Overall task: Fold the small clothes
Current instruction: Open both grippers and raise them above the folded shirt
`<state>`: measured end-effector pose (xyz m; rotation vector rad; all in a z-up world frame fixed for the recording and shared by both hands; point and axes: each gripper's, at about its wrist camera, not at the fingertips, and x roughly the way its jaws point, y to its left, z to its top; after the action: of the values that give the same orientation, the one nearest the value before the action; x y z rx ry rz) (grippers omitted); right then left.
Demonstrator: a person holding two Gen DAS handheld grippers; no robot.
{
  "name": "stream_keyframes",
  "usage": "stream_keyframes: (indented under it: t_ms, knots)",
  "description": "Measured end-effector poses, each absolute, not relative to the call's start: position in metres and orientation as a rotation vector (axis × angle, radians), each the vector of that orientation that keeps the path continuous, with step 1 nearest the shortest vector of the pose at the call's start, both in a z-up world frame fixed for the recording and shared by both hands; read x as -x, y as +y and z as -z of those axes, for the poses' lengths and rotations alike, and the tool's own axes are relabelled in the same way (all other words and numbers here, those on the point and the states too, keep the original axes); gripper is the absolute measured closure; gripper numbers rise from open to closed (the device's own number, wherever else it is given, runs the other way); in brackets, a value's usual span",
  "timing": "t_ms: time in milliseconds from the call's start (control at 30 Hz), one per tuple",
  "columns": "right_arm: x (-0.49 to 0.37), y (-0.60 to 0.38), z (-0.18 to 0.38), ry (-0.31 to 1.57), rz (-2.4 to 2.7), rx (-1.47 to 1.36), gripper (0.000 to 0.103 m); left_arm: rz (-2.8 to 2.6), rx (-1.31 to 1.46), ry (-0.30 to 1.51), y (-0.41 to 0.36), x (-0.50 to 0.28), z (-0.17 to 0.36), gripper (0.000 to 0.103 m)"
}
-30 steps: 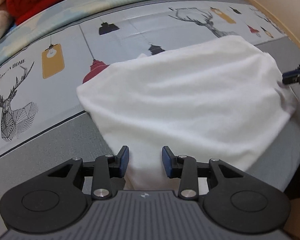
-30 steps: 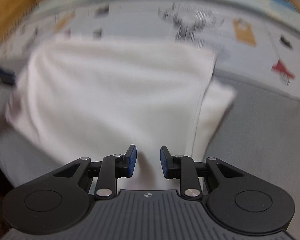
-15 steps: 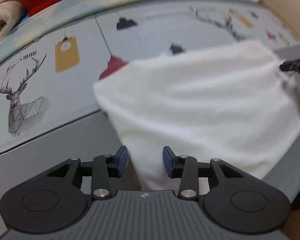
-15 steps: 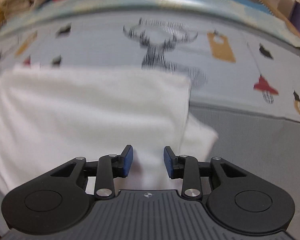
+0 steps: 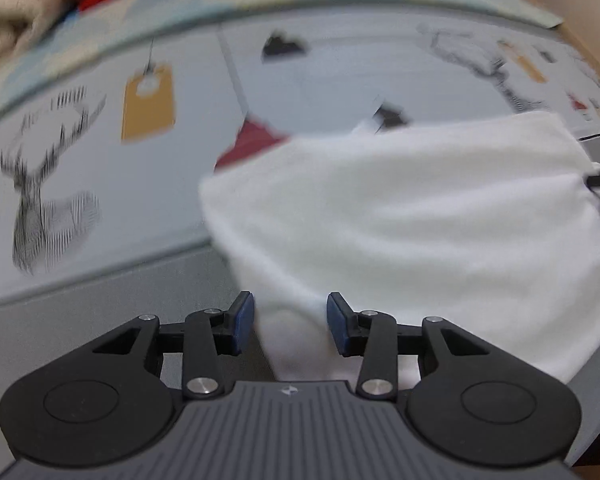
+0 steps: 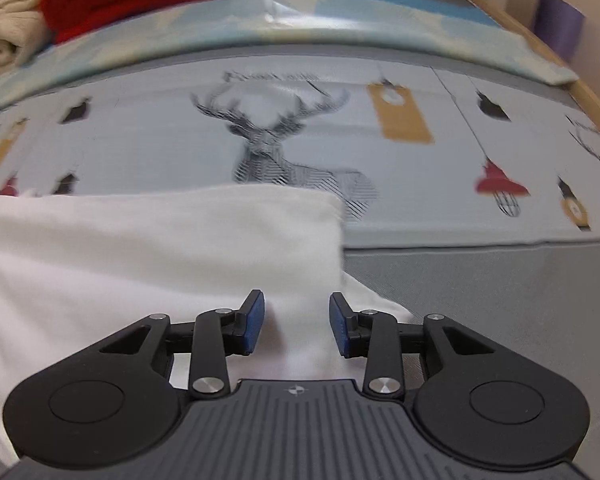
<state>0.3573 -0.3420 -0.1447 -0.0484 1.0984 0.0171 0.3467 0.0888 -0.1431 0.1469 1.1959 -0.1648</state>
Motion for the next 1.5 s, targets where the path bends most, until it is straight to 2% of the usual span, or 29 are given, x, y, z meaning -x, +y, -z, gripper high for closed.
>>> stream_keyframes:
  t_ms: [133,233,433,567,767,933,1000,1033,1067,1100,1133,1500]
  knots:
    - [-0.355,-0.341,0.144,1.09,-0.007,0.066,0.061,0.131,-0.199,1.19,0.084,-0.347,0.141,0.052]
    - [-0.348,-0.336,0.12,1.0,-0.01,0.04,0.061,0.107,-0.125,1.085,0.087,-0.343,0.116,0.053]
    - [-0.319,-0.328,0.064,0.823,-0.001,-0.054,0.06,0.069,0.006,0.961,0.098,-0.315,0.066,0.047]
    - [-0.284,-0.314,0.025,0.705,-0.036,-0.083,0.054,0.062,-0.01,0.866,0.102,-0.283,0.019,0.032]
    - [-0.209,-0.284,0.003,0.565,-0.104,-0.082,0.052,0.014,0.043,0.642,0.107,-0.195,-0.024,0.025]
    - [-0.152,-0.261,0.021,0.55,-0.124,-0.122,0.052,0.05,0.019,0.593,0.086,-0.127,0.011,0.026]
    - [-0.139,-0.251,0.03,0.568,-0.125,-0.137,0.052,0.064,0.063,0.616,0.082,-0.115,0.016,0.035]
    - [-0.136,-0.245,0.032,0.587,-0.131,-0.137,0.052,0.075,0.092,0.604,0.081,-0.108,0.017,0.035]
    - [-0.132,-0.241,0.034,0.589,-0.141,-0.136,0.052,0.089,0.108,0.602,0.08,-0.104,0.017,0.041]
    - [-0.129,-0.235,0.035,0.584,-0.151,-0.121,0.052,0.097,0.106,0.601,0.078,-0.101,0.017,0.053]
    - [-0.125,-0.23,0.035,0.583,-0.159,-0.093,0.052,0.094,0.102,0.597,0.076,-0.099,0.017,0.057]
    - [-0.118,-0.199,0.038,0.606,-0.227,-0.03,0.052,0.049,0.134,0.702,0.085,-0.113,0.041,0.057]
